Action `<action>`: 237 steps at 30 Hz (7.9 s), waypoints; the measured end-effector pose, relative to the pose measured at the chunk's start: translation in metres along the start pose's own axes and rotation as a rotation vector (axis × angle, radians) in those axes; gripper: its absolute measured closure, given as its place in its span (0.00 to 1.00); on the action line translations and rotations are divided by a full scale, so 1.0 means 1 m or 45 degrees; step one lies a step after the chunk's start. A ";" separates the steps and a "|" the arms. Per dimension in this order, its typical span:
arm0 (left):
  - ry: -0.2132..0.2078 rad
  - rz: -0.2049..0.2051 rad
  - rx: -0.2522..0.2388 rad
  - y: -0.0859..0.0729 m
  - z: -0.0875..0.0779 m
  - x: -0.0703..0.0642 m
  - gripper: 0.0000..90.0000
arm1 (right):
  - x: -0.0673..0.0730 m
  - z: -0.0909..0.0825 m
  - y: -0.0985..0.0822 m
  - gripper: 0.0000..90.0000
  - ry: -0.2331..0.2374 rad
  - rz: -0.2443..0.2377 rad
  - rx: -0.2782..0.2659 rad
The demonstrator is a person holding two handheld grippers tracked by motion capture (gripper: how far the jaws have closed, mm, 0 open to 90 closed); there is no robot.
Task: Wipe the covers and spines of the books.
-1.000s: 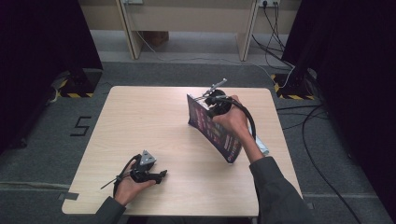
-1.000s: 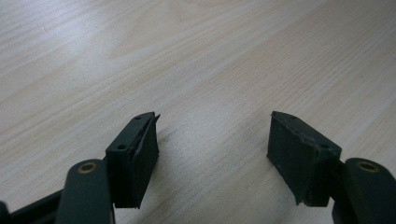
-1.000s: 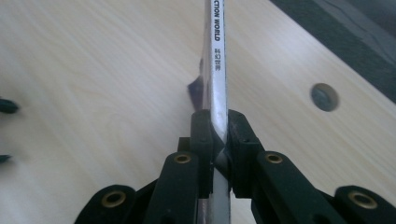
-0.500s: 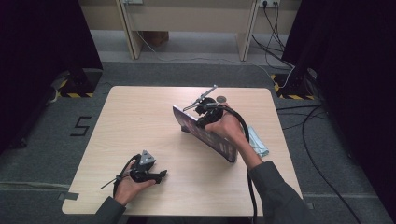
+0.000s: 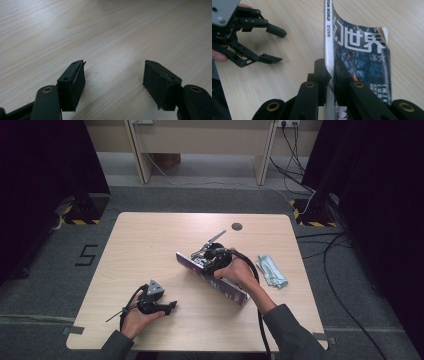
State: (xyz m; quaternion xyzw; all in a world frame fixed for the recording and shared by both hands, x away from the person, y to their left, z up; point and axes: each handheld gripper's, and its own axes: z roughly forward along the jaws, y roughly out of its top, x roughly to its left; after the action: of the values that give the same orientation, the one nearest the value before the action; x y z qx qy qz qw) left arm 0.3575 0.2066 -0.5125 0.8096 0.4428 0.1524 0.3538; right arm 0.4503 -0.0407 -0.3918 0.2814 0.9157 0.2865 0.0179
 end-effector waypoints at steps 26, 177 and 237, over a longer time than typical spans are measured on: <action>-0.039 -0.072 -0.007 -0.008 -0.015 0.008 0.34 | 0.007 0.048 -0.028 0.90 0.098 0.044 0.022; -0.142 -0.088 -0.048 0.034 0.033 -0.015 0.31 | 0.001 0.013 -0.168 0.30 -0.119 0.324 -0.148; -0.079 0.021 -0.037 0.063 0.057 -0.026 0.33 | 0.005 0.019 -0.155 0.32 -0.217 0.280 -0.156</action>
State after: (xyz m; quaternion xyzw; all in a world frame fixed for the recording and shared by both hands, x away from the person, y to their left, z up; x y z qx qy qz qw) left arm 0.4133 0.1372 -0.5060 0.8123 0.4229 0.1365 0.3779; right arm 0.3712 -0.1333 -0.4902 0.4017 0.8552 0.3173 0.0813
